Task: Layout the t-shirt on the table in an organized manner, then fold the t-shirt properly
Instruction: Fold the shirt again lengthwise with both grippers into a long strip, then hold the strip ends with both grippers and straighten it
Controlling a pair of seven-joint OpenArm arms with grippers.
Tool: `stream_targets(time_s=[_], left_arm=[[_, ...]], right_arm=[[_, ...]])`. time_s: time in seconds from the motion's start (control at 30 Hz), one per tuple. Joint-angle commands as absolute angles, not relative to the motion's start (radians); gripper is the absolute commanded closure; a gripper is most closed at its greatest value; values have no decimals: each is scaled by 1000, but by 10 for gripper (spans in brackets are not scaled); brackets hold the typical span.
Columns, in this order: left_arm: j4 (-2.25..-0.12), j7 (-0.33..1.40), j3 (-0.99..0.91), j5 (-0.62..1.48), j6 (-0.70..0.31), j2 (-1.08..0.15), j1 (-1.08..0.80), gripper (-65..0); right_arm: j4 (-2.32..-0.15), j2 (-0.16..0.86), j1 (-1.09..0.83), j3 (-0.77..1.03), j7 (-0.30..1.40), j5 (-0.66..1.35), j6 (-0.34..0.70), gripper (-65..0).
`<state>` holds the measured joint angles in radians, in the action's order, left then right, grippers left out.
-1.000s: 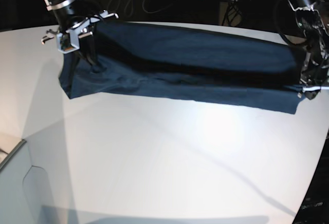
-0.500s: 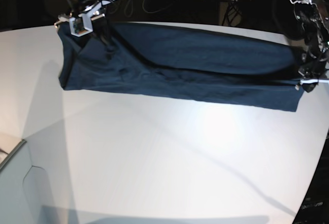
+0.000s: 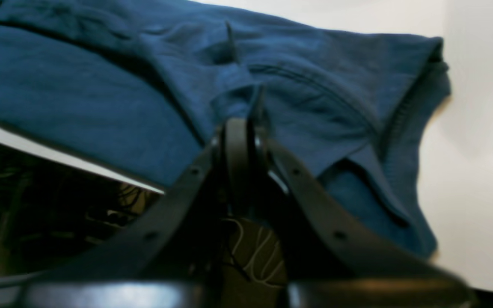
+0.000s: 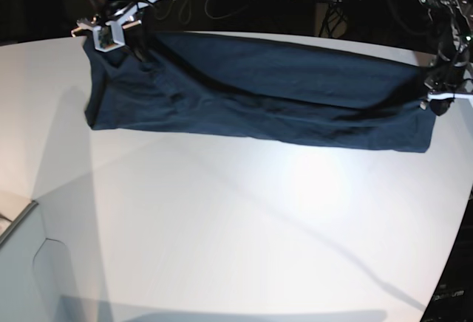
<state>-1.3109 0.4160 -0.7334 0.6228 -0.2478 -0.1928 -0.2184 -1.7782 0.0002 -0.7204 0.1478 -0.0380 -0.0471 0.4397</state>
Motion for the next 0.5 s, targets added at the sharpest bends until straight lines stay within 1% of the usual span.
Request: stream_targets(time_s=[0.0, 0.33, 0.47], left_arm=[[-1326, 395, -739, 633, -255, -208, -220, 0], [-1326, 395, -739, 625, -255, -223, -216, 0], [-1326, 395, -737, 625, -255, -225, -203, 0]], right_arm=[[-1793, 16, -730, 151, -65, -35, 440, 0], [-1768, 44, -725, 182, -68, -33, 440, 0], [-1693, 56, -704, 194, -131, -35, 440, 0]])
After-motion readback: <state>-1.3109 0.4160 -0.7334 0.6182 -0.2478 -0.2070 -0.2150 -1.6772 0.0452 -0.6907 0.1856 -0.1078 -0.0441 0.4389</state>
